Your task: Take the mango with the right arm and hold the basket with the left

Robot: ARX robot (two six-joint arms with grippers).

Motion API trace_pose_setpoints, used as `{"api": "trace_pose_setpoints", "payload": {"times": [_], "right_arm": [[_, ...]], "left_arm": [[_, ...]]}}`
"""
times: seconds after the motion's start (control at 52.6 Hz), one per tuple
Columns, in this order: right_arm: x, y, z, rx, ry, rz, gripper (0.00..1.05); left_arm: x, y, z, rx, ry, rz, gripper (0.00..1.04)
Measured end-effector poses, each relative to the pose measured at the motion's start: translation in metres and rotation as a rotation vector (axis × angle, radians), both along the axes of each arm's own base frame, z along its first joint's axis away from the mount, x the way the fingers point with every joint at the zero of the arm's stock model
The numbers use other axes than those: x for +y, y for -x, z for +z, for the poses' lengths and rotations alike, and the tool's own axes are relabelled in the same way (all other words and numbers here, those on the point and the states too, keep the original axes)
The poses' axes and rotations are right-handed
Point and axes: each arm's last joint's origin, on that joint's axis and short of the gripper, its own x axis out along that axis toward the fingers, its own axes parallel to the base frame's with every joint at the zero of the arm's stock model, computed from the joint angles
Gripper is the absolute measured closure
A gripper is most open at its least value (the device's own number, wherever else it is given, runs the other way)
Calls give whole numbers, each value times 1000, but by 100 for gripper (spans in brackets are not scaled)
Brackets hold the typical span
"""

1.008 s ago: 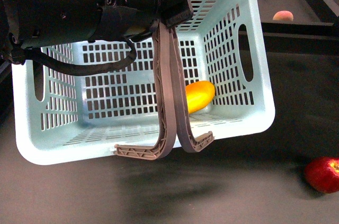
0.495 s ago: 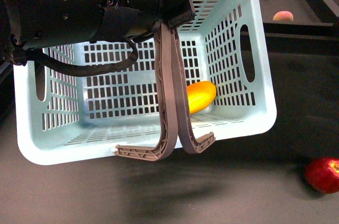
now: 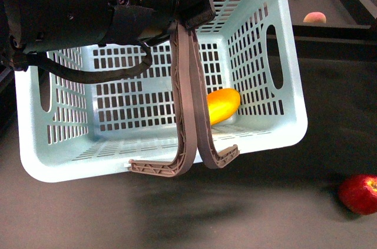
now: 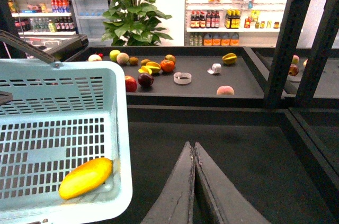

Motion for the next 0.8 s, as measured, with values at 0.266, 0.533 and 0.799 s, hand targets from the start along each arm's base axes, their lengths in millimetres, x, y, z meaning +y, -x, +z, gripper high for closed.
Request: {"api": "trace_pose_setpoints", "payload": {"times": [0.266, 0.533, 0.799], "right_arm": [[0, 0, 0, 0, 2, 0, 94], [0, 0, 0, 0, 2, 0, 53], [0, 0, 0, 0, 2, 0, 11]], "left_arm": [[0, 0, 0, 1, 2, 0, 99], [0, 0, 0, 1, 2, 0, 99], [0, 0, 0, 1, 2, 0, 99]]}}
